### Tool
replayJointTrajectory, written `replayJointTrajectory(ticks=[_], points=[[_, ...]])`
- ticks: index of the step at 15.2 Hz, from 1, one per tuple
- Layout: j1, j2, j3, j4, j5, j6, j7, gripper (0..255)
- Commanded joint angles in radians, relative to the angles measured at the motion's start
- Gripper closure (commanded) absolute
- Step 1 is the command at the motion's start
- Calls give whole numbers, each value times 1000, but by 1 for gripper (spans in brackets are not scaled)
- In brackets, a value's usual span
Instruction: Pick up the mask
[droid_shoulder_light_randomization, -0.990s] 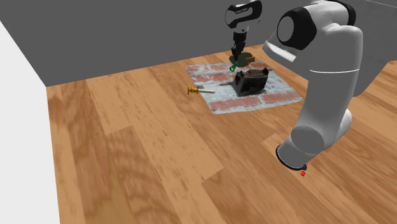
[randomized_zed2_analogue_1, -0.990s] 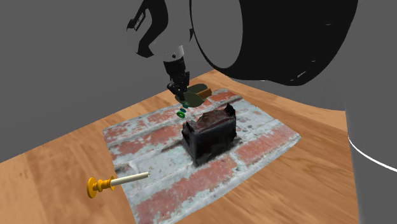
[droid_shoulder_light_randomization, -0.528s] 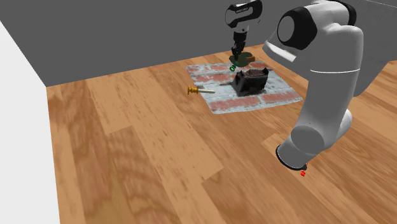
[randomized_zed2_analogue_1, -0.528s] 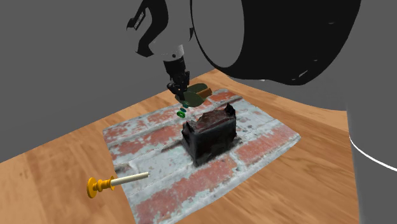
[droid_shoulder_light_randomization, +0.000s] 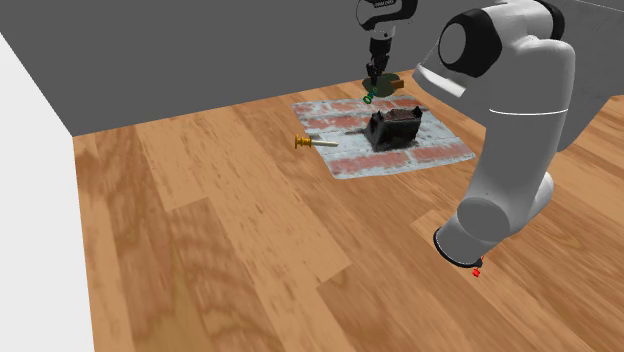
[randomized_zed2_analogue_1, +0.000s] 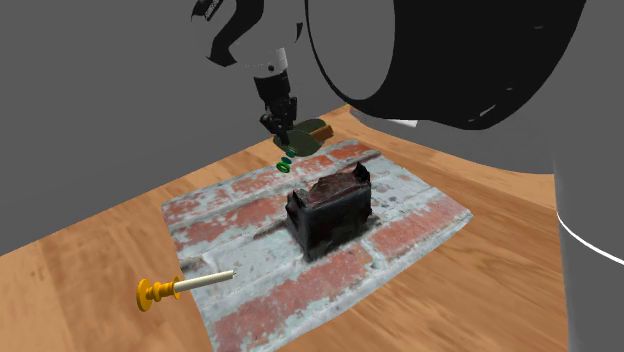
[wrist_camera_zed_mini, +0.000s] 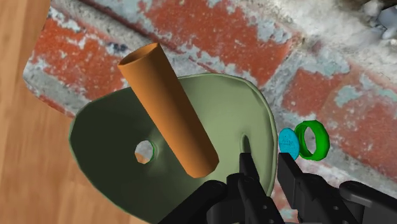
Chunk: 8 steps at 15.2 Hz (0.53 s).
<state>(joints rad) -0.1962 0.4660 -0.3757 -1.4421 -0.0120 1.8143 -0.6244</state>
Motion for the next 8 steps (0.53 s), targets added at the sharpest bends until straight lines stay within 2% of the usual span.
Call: replayJointTrajectory(ticks=[1,8], points=[[0,-9,-2,14,-3,-23,-3,255],[-3,-15,-4,76,-3,-89,-10,255]])
